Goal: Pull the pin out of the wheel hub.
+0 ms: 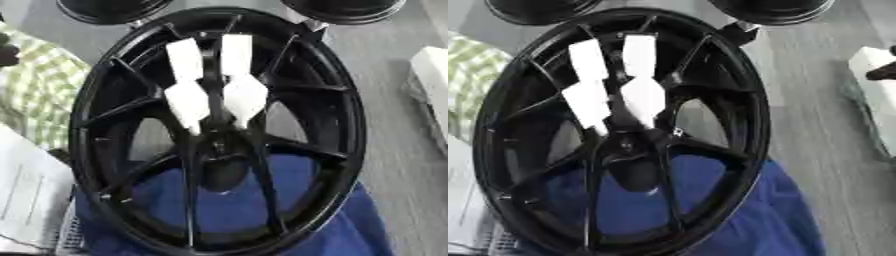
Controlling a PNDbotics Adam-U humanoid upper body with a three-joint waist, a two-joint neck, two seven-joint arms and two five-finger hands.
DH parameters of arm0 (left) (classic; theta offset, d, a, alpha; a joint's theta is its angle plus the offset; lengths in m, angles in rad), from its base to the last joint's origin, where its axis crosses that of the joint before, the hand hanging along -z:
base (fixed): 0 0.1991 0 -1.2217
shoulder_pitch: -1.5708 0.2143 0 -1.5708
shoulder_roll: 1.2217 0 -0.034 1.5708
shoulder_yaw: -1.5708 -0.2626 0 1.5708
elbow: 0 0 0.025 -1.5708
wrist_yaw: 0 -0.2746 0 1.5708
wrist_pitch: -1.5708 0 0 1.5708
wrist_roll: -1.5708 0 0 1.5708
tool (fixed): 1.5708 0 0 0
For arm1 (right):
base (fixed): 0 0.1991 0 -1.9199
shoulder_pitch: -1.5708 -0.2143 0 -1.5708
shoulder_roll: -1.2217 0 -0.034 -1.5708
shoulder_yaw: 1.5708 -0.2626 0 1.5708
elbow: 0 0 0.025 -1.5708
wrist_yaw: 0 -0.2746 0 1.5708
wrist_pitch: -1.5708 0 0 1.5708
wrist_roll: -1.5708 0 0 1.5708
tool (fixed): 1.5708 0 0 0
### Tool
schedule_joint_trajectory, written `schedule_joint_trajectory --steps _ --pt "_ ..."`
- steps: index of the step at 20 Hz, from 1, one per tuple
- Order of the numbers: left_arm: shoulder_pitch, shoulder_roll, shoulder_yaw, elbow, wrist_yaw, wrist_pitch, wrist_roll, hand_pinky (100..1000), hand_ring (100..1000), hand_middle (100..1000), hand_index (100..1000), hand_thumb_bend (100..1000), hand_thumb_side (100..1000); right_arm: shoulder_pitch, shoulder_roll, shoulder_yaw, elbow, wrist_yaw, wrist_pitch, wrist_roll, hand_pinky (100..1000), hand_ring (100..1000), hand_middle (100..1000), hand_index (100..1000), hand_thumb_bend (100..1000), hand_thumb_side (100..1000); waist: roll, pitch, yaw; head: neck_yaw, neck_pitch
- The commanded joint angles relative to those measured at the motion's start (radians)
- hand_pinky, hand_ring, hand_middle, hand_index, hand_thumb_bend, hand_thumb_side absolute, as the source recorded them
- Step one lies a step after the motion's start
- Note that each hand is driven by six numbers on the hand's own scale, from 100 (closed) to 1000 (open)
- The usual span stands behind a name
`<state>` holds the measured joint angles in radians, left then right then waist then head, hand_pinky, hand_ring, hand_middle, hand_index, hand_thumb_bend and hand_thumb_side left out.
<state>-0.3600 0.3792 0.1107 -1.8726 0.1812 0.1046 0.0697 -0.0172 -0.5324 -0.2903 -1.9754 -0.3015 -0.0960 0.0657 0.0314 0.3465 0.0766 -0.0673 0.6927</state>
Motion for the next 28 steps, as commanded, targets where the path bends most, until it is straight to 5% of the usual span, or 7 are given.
schedule_joint_trajectory --steps 1,12,21,28 --pt "-0.008 0.031 0.012 -0.021 0.002 0.000 0.002 729 656 612 798 100 624 -0.005 -0.026 -0.013 -0.025 0.002 -0.004 0.004 998 715 592 794 100 614 -0.003 -0.016 -0.001 0.002 -0.009" --pt "-0.007 0.032 0.011 -0.023 0.002 0.002 0.003 729 655 610 797 100 624 -0.007 -0.069 -0.011 -0.025 0.005 -0.034 0.013 991 720 598 796 100 554 -0.009 -0.018 0.000 0.002 -0.006" --pt "-0.005 0.042 0.011 -0.021 -0.003 0.003 0.005 729 654 610 798 100 620 0.012 -0.392 0.001 -0.025 0.096 -0.244 0.114 936 748 637 797 100 102 -0.019 -0.024 0.001 0.001 -0.004" --pt "-0.006 0.052 0.011 -0.018 -0.007 0.003 0.005 729 654 610 798 100 615 -0.021 -0.644 0.023 -0.025 0.240 -0.379 0.272 903 775 680 791 100 112 -0.025 -0.028 0.000 0.001 -0.009"
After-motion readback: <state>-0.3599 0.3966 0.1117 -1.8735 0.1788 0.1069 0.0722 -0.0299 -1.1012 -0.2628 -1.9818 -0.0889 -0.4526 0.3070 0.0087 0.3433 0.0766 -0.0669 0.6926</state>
